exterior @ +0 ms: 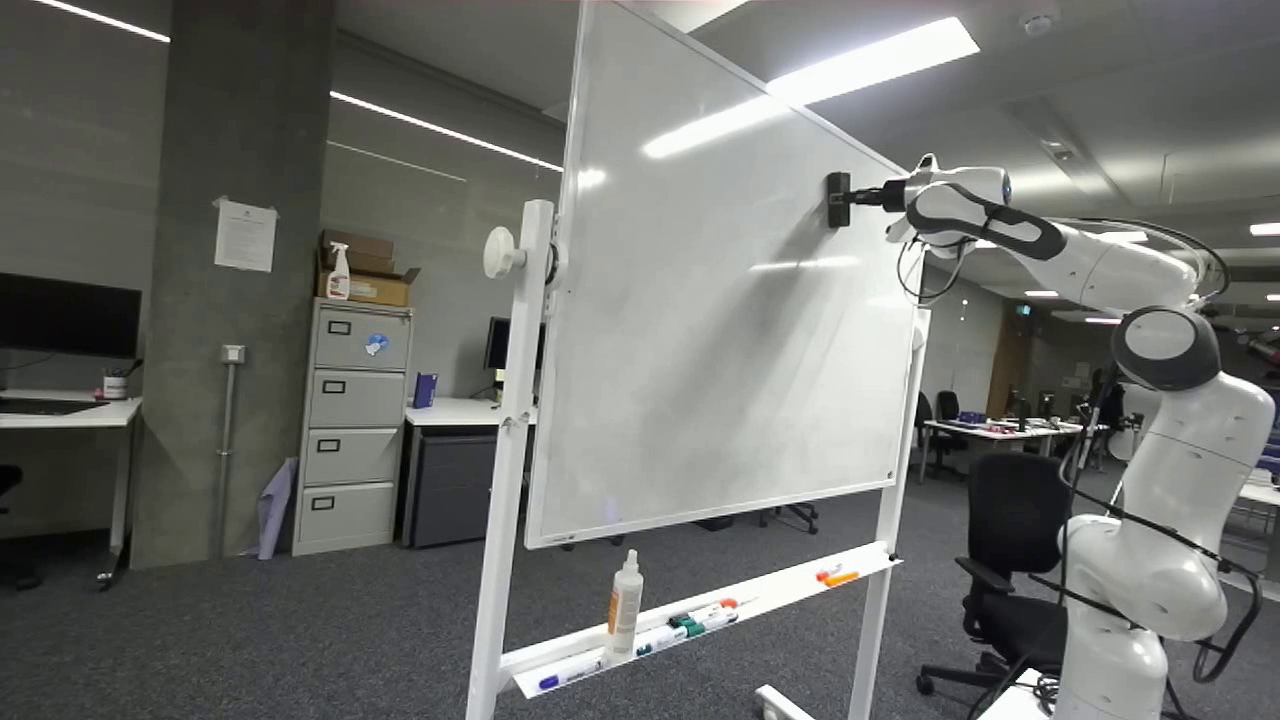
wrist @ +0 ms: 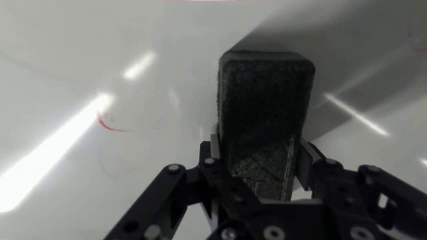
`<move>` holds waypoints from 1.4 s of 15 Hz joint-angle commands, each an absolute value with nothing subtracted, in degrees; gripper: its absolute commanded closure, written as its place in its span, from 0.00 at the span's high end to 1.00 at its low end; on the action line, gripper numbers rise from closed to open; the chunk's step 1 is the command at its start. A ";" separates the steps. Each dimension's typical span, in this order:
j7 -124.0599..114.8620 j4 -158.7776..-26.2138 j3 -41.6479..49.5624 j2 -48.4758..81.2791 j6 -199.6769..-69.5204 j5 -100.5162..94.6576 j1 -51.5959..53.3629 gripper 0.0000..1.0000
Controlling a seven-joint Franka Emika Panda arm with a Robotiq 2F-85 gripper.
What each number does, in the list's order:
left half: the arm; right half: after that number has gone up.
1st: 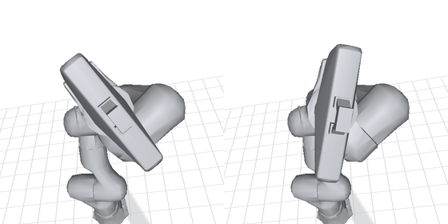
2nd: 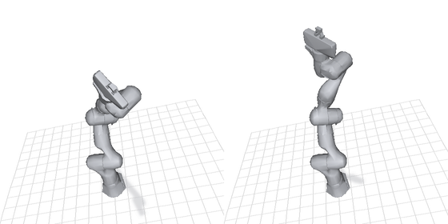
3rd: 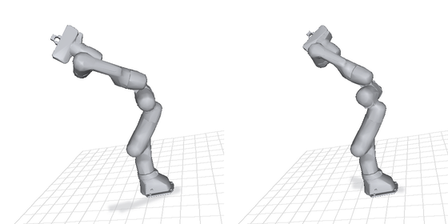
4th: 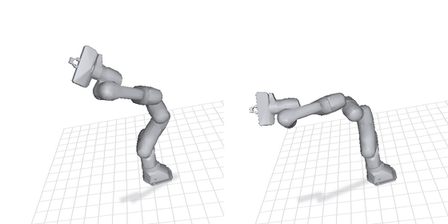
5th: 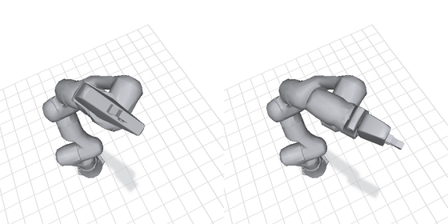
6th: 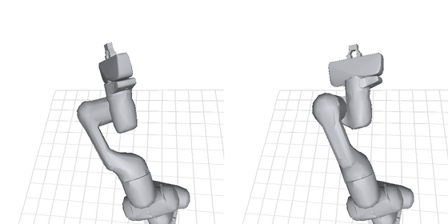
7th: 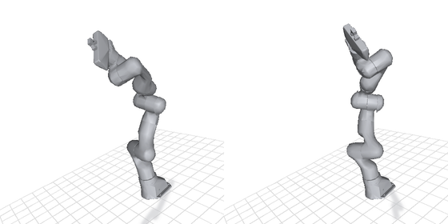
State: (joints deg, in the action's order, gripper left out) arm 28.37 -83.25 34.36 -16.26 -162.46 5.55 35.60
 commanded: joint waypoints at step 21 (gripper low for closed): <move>28.06 -76.41 49.68 -12.18 -160.01 10.44 38.05 0.30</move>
